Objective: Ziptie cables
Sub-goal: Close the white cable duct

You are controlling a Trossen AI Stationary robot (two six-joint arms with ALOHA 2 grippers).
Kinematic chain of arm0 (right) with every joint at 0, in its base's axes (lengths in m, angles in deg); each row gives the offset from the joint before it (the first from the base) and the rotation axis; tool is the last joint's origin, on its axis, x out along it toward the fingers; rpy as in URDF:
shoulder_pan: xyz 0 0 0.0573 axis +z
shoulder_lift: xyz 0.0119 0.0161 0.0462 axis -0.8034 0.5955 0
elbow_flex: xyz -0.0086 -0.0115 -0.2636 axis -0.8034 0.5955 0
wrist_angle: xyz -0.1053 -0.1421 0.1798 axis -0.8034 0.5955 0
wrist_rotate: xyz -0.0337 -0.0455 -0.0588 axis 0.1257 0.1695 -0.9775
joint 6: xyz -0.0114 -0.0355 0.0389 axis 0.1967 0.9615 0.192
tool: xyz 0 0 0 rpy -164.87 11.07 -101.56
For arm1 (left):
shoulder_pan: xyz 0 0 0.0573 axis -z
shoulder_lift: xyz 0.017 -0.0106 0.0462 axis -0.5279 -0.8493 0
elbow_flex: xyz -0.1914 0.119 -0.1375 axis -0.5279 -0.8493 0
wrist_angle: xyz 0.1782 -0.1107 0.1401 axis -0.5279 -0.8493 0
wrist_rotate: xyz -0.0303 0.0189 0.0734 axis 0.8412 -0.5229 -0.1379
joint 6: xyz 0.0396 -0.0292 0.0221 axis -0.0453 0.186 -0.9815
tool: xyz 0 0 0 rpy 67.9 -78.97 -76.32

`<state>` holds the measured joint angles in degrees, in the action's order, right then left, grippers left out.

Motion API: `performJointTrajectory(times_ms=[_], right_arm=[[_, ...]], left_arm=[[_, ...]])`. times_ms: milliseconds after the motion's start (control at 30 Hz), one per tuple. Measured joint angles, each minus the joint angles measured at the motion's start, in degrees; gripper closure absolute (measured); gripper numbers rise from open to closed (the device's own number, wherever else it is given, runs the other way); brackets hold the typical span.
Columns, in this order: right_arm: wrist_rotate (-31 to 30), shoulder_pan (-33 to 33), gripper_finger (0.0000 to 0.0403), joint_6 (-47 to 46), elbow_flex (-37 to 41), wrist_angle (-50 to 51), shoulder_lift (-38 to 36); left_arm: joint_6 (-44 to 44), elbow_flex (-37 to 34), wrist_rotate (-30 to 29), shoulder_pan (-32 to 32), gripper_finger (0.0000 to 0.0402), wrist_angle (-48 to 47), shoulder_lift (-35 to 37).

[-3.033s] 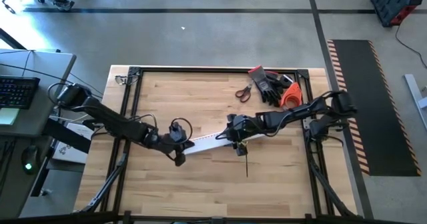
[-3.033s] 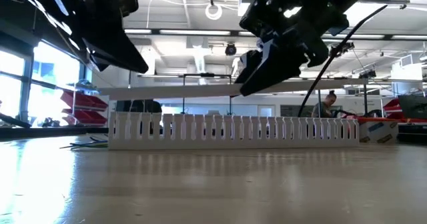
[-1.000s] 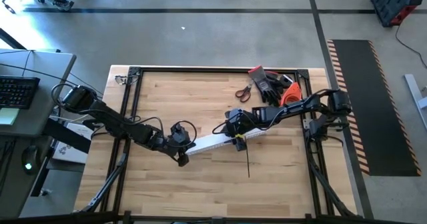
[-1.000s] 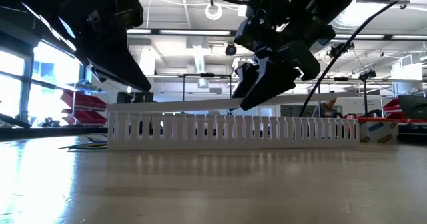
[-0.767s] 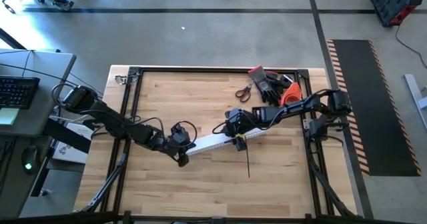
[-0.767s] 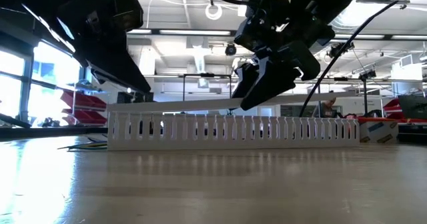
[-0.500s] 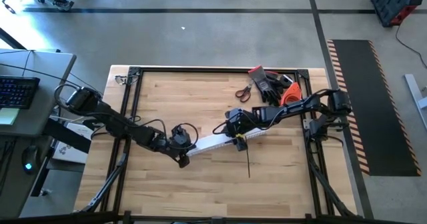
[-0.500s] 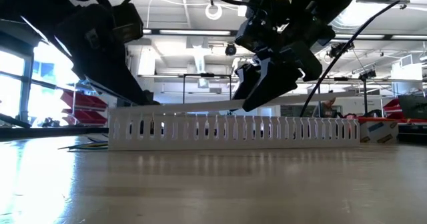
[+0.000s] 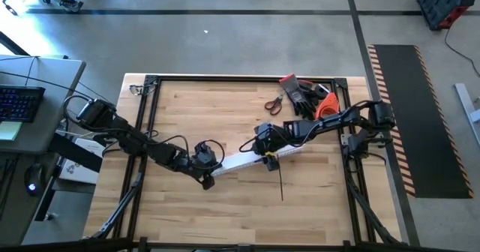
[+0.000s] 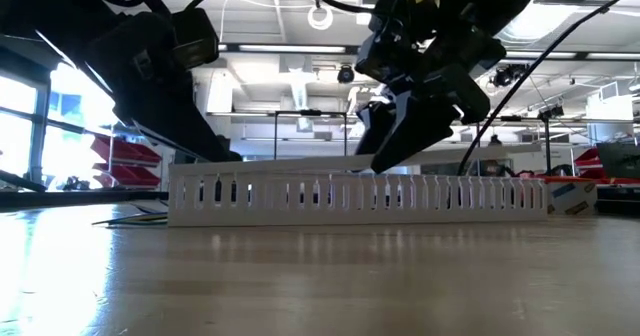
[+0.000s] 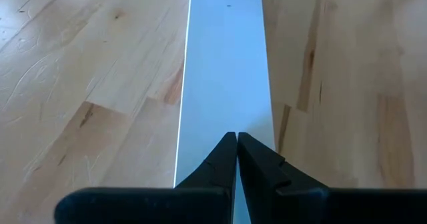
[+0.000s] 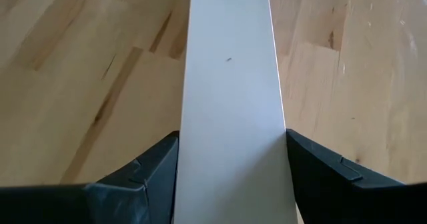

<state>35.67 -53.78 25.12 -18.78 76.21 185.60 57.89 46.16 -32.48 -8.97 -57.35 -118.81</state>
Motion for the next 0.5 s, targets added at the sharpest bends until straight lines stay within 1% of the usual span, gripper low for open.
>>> performJointTrajectory(times_ms=[267, 400, 500], right_arm=[[-0.1, 1.3, 0.0192, -1.5, -0.1, -0.8, 2.5], [-0.1, 1.3, 0.0192, -2.2, -0.1, -0.8, 2.5], [-0.3, 1.3, 0.0192, -2.4, -0.3, -0.8, 2.7]], left_arm=[[0.5, -0.1, 0.2, 0.0, 0.0401, -0.5, 0.0], [0.3, 0.1, -1.1, 0.1, 0.0401, -1.0, 0.9], [-1.5, 1.3, -2.1, 0.0, 0.0401, -2.1, 2.5]])
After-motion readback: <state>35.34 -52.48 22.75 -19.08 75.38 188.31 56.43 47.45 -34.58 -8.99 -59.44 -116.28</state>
